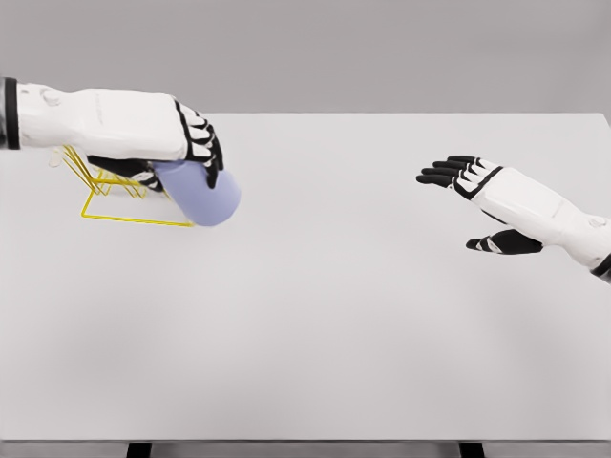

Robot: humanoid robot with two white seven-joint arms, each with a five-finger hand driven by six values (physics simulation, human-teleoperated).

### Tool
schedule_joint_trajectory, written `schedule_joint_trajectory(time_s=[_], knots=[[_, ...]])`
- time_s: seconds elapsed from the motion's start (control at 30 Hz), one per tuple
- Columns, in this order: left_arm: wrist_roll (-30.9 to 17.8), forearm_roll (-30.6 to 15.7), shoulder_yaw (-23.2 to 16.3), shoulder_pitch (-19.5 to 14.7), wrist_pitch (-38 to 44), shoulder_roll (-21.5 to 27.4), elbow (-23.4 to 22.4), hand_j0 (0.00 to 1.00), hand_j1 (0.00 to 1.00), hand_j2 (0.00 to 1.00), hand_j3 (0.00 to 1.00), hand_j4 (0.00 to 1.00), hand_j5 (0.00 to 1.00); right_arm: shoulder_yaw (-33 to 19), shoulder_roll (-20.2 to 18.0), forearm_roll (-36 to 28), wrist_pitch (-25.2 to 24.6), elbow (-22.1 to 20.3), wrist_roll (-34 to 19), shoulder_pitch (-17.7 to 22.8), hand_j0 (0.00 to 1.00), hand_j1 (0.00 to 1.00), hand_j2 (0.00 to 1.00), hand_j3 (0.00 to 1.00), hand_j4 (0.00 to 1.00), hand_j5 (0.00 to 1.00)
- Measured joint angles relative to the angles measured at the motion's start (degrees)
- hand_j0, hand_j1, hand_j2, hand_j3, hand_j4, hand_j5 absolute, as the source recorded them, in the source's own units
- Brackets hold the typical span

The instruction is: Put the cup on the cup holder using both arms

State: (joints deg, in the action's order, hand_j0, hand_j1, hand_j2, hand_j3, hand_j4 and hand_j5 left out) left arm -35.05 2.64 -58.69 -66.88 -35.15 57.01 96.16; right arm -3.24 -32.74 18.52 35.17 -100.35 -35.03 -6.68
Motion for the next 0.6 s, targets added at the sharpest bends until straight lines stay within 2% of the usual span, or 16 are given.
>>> schedule_joint_trajectory(time_s=[0.6], knots=[[0.0, -1.3, 3.7, -0.1, 0.0, 3.2, -0.9, 0.48, 0.48, 0.48, 0.48, 0.48, 0.48, 0.0, 0.0, 0.0, 0.0, 0.0, 0.0, 0.2, 1.00, 1.00, 1.00, 1.00, 1.00, 1.00]])
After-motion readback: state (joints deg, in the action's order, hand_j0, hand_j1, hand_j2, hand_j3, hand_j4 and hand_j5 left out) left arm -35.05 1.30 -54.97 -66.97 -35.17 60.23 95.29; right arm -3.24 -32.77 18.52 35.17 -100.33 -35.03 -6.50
